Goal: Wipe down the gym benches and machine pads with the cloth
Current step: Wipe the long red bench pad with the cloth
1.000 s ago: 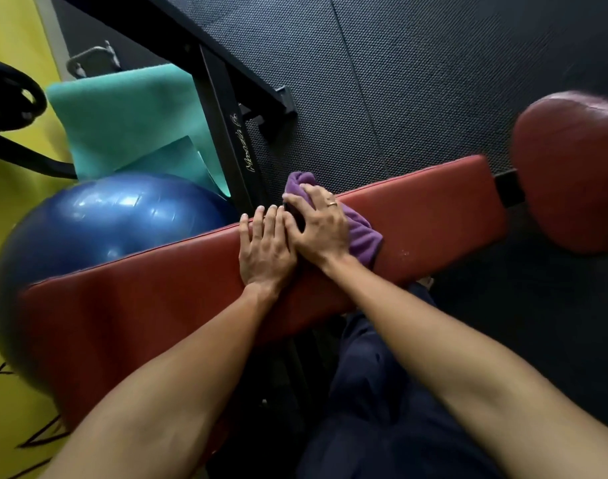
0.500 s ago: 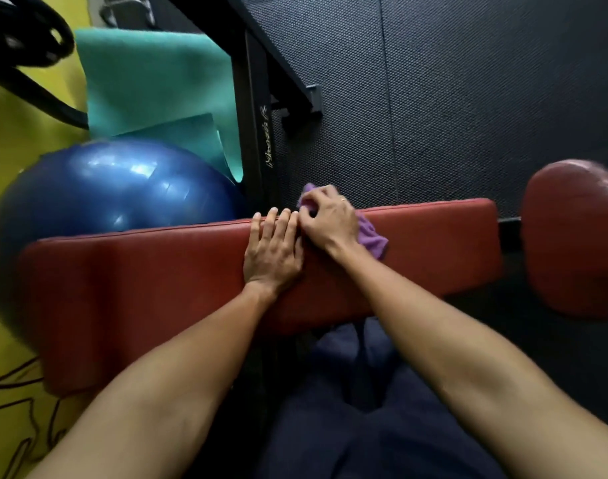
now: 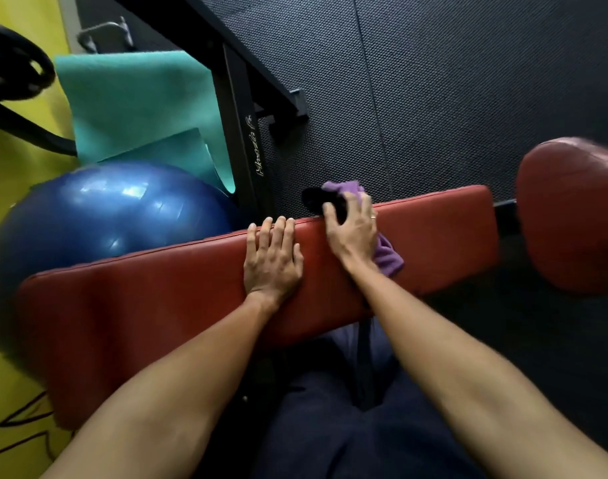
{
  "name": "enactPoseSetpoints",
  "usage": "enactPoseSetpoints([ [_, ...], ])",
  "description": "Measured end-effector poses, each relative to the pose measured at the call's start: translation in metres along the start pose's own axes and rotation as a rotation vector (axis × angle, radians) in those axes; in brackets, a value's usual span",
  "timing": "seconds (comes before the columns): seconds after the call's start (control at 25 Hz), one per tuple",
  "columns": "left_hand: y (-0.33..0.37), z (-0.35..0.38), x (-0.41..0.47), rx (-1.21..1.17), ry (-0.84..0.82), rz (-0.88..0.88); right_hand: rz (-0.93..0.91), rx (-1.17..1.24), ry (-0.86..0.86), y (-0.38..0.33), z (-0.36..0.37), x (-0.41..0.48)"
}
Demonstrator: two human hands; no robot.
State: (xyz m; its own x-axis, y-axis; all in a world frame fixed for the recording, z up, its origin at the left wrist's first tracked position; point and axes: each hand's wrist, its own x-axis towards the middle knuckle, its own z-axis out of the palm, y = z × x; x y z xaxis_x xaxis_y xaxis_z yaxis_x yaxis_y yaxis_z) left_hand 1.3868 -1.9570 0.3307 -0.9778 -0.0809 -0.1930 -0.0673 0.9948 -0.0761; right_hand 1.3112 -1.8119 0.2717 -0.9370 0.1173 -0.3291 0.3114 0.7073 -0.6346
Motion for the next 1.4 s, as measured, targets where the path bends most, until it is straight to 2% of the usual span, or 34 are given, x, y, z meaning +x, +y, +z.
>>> enactPoseSetpoints([
  [0.12,0.0,-0.001,0.0,0.001,-0.004,0.011,-0.051,0.052,0.025,-0.014,0.003,-0.045],
  [0.24,0.001,-0.003,0.0,0.001,-0.022,0.003,-0.017,0.065,0.041,0.03,-0.014,-0.085],
  [0.4,0.0,-0.005,0.0,0.02,-0.069,0.007,0.253,0.096,0.075,0.077,-0.025,-0.08],
  [0.52,-0.001,-0.008,0.0,0.025,-0.098,0.017,0.358,0.219,0.107,0.038,-0.021,-0.051],
  [0.64,-0.003,-0.01,0.001,0.037,-0.135,0.034,0.213,0.219,0.041,0.002,-0.02,-0.051],
  [0.8,-0.003,-0.012,0.001,0.049,-0.156,0.041,0.062,0.205,0.011,0.016,-0.035,-0.067],
  [0.88,-0.002,-0.011,0.0,0.065,-0.149,0.039,0.005,0.087,0.001,0.022,-0.044,-0.064],
  [1.0,-0.001,-0.01,-0.001,0.054,-0.125,0.037,-0.25,-0.209,0.054,0.031,-0.047,-0.047],
  [1.08,-0.002,-0.01,-0.001,0.06,-0.12,0.047,-0.402,-0.275,0.028,0.035,-0.045,-0.031],
  [1.24,-0.003,-0.007,0.0,0.058,-0.11,0.054,-0.43,-0.194,-0.186,0.044,-0.025,-0.01],
  [1.32,-0.002,-0.005,0.003,0.047,-0.088,0.079,-0.466,-0.215,-0.168,0.05,-0.021,-0.003],
  [1.4,0.002,-0.002,0.007,0.043,-0.056,0.146,-0.477,-0.247,-0.049,0.057,-0.023,0.001],
])
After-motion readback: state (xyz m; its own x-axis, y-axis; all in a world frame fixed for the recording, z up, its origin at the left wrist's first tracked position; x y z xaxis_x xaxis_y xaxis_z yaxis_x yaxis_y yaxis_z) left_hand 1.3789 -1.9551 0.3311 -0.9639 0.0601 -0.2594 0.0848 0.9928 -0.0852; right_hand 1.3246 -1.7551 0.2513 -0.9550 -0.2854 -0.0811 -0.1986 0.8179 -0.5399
